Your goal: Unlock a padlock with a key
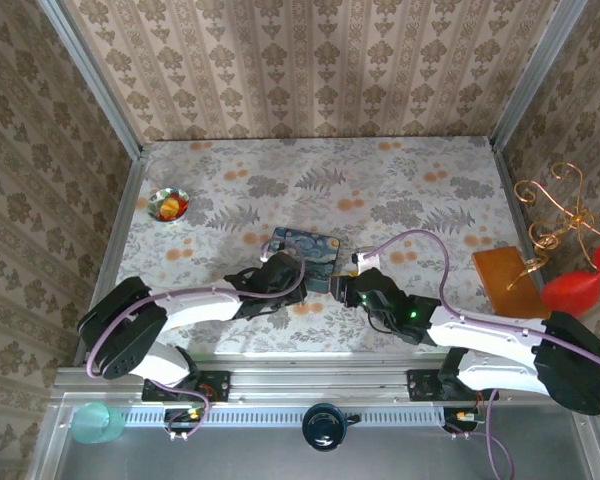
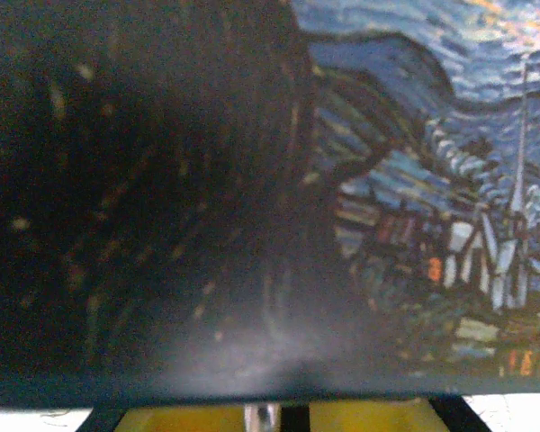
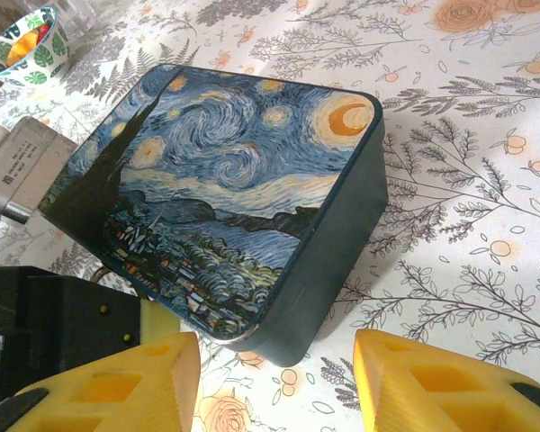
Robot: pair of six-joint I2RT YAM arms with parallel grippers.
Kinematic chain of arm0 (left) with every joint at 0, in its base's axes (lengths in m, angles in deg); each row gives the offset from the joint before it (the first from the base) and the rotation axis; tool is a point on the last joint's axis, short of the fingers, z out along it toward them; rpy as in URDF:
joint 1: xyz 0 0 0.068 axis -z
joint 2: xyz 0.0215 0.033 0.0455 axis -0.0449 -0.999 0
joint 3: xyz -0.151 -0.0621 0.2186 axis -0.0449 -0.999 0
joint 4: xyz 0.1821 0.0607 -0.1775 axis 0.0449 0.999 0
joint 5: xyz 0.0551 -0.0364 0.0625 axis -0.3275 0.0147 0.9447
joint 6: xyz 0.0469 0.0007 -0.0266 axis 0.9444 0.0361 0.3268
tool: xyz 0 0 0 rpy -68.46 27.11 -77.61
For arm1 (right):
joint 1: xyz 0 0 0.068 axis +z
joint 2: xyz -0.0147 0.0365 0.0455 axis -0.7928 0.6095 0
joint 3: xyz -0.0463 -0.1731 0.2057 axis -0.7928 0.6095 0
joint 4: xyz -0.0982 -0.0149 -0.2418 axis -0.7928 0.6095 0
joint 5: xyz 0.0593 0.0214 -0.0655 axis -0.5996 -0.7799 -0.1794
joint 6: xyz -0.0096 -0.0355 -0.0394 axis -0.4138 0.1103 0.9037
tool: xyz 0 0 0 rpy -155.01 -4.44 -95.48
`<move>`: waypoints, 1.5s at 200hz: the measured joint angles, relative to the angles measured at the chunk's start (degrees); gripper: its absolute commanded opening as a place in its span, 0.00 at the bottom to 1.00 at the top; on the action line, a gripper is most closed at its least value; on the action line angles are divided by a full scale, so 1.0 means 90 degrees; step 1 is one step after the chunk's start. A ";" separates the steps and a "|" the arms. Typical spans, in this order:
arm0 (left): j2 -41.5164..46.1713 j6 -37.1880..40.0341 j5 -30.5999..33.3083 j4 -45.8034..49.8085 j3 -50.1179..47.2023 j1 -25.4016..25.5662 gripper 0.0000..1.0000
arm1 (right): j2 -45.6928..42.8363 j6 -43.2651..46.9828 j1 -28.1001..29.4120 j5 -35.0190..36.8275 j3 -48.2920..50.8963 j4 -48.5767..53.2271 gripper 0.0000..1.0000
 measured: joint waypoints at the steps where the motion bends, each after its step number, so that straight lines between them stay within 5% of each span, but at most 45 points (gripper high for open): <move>1: 0.0000 -0.0002 0.0002 0.0000 0.0000 0.0000 0.22 | -0.0012 -0.0007 -0.0005 -0.0002 -0.0002 0.0012 0.50; 91: 0.1212 0.0189 0.0204 0.0049 -0.0449 -0.0294 0.48 | -0.0369 -0.0304 -0.0124 -0.0340 0.0002 0.0202 0.50; 172: 0.3225 0.1770 -0.0221 0.0818 -0.0923 -0.2008 0.64 | 0.1188 -0.0641 0.0389 -0.1117 -0.0347 -0.0481 0.54; 239: 0.3208 0.2858 -0.0882 0.1049 -0.0918 -0.2681 0.70 | 0.2210 -0.0780 0.0330 -0.1268 -0.1188 -0.0432 0.55; 300: 0.2251 0.3084 -0.1367 0.0784 -0.0816 -0.2829 0.71 | 0.2829 -0.0741 -0.0719 -0.1790 -0.1530 -0.0308 0.55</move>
